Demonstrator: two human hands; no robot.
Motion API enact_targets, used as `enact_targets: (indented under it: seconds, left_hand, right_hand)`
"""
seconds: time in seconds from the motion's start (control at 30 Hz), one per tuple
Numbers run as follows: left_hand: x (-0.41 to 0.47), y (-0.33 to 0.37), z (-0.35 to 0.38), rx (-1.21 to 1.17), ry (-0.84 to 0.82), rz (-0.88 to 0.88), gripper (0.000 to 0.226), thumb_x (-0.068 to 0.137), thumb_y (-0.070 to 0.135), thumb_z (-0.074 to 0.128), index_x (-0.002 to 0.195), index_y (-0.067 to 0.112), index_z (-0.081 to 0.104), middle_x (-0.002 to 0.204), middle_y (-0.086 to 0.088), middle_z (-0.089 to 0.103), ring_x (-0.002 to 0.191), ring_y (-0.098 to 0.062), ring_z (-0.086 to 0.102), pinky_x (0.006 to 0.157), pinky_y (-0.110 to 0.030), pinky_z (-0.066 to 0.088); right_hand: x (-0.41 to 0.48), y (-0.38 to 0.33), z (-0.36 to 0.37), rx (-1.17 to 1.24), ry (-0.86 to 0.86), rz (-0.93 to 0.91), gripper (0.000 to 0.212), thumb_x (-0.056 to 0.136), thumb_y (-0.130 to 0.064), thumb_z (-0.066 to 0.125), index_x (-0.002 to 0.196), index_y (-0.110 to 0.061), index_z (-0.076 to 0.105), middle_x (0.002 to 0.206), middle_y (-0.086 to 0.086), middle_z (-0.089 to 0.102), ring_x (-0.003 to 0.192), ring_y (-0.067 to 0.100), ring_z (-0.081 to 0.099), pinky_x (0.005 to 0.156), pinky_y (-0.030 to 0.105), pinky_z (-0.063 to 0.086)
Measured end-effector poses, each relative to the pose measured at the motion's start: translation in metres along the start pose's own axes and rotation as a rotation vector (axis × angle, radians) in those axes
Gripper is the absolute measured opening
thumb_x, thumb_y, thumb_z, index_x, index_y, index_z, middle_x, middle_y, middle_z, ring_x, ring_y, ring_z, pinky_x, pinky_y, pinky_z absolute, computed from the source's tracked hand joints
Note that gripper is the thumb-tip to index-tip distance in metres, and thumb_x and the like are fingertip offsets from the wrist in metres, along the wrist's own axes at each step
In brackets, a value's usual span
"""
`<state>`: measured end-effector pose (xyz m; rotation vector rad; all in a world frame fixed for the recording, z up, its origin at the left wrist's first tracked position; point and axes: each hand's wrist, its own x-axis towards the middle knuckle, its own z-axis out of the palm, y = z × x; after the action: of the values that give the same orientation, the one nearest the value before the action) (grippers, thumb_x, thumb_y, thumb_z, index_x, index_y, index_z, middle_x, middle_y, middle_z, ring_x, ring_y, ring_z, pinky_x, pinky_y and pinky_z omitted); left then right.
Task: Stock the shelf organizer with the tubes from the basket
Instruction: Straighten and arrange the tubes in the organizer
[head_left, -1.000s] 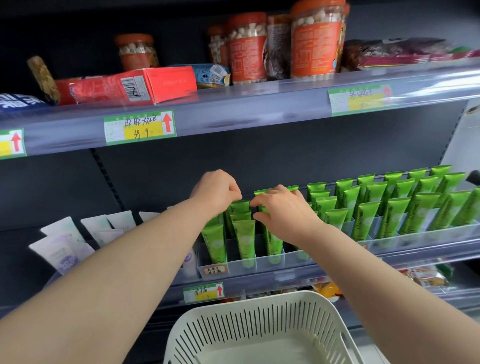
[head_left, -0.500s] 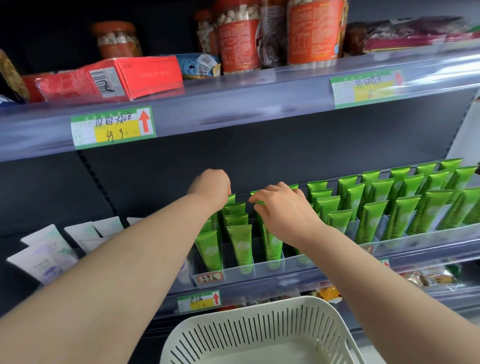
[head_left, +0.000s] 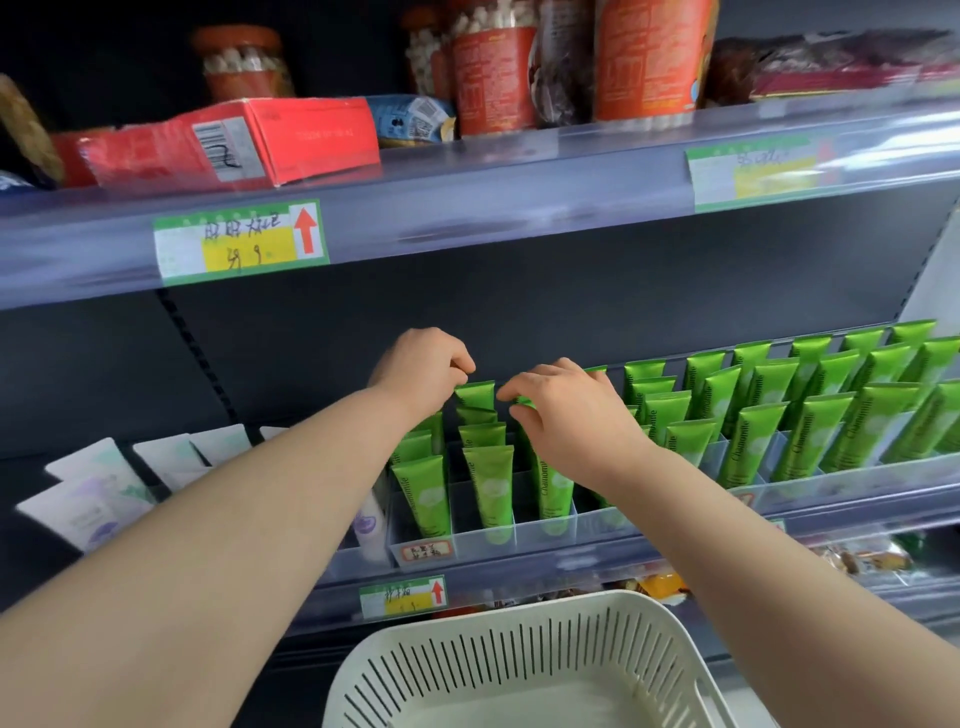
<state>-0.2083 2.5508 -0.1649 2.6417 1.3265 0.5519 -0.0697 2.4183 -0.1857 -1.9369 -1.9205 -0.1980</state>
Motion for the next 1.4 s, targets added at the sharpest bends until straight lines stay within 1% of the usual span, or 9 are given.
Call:
enact_targets:
  seconds: [0.17,0.3,0.5,0.73,1.0,1.07,1.17,1.3,1.4]
  left_hand:
    - [-0.015,-0.022,-0.018,-0.018,0.021,-0.032,0.016,0.087,0.018,0.068,0.100,0.025,0.076,0.104,0.006,0.072,0.100,-0.015,0.064,0.087,-0.030,0.050]
    - [-0.027,-0.034,-0.029,-0.019,0.038,-0.037,0.014,0.086,0.020,0.070,0.098,0.025,0.076,0.103,0.007,0.072,0.098,-0.015,0.064,0.085,-0.030,0.051]
    - [-0.037,-0.033,-0.031,-0.026,0.021,-0.022,0.014,0.087,0.020,0.069,0.098,0.024,0.076,0.104,0.006,0.072,0.097,-0.016,0.064,0.086,-0.031,0.051]
    - [-0.038,-0.028,-0.035,-0.042,0.016,-0.035,0.013,0.087,0.020,0.069,0.097,0.025,0.076,0.102,0.007,0.071,0.095,-0.015,0.064,0.085,-0.032,0.052]
    - [-0.039,-0.041,-0.039,-0.048,-0.008,-0.083,0.011,0.086,0.019,0.070,0.091,0.027,0.077,0.091,0.011,0.068,0.092,-0.014,0.064,0.082,-0.031,0.052]
    - [-0.040,-0.041,-0.037,-0.032,-0.024,-0.095,0.011,0.086,0.019,0.070,0.090,0.027,0.076,0.087,0.014,0.065,0.092,-0.014,0.063,0.080,-0.030,0.052]
    - [-0.039,-0.040,-0.032,0.007,-0.014,-0.122,0.017,0.089,0.017,0.066,0.103,0.025,0.074,0.104,0.006,0.068,0.099,-0.017,0.062,0.083,-0.032,0.052]
    - [-0.034,-0.042,-0.025,0.066,-0.021,-0.169,0.030,0.089,0.009,0.064,0.112,0.026,0.070,0.115,0.001,0.066,0.104,-0.022,0.062,0.088,-0.036,0.053]
    - [-0.031,-0.042,-0.021,0.111,-0.037,-0.183,0.036,0.085,0.001,0.061,0.099,0.033,0.071,0.106,0.002,0.066,0.091,-0.024,0.062,0.082,-0.035,0.055]
  right_hand:
    - [0.007,-0.027,0.004,0.024,0.018,-0.066,0.028,0.097,-0.023,0.046,0.121,-0.030,0.059,0.119,-0.009,0.062,0.113,0.018,0.048,0.084,0.035,0.036]
    - [0.019,-0.029,0.010,-0.046,0.097,0.050,0.037,0.091,-0.010,0.050,0.119,-0.032,0.060,0.110,-0.008,0.066,0.108,0.020,0.051,0.076,0.034,0.032]
    - [0.037,-0.029,0.010,-0.114,-0.033,0.108,0.030,0.089,-0.007,0.052,0.102,-0.029,0.068,0.098,-0.005,0.069,0.105,0.023,0.049,0.077,0.036,0.035]
    - [0.052,-0.037,0.015,-0.163,-0.197,0.115,0.039,0.088,-0.004,0.051,0.108,-0.033,0.068,0.106,-0.004,0.067,0.117,0.023,0.046,0.090,0.040,0.035]
    - [0.032,-0.051,0.008,-0.013,0.034,-0.042,0.023,0.095,-0.026,0.053,0.114,-0.033,0.063,0.107,-0.010,0.067,0.111,0.019,0.046,0.082,0.035,0.035]
    - [0.021,-0.062,0.005,0.037,-0.034,-0.129,0.019,0.092,-0.034,0.056,0.109,-0.033,0.067,0.104,-0.014,0.068,0.113,0.016,0.042,0.083,0.035,0.034]
    - [0.012,-0.070,0.013,-0.023,-0.167,-0.177,0.022,0.091,-0.038,0.058,0.110,-0.032,0.067,0.106,-0.011,0.066,0.117,0.016,0.039,0.088,0.038,0.031]
    - [0.011,-0.066,0.021,0.000,-0.171,-0.157,0.021,0.094,-0.031,0.054,0.110,-0.033,0.068,0.106,-0.008,0.066,0.118,0.016,0.039,0.092,0.039,0.028]
    - [0.010,-0.065,0.024,0.018,-0.144,-0.168,0.021,0.095,-0.029,0.052,0.108,-0.033,0.069,0.103,-0.009,0.066,0.116,0.015,0.040,0.089,0.038,0.028]
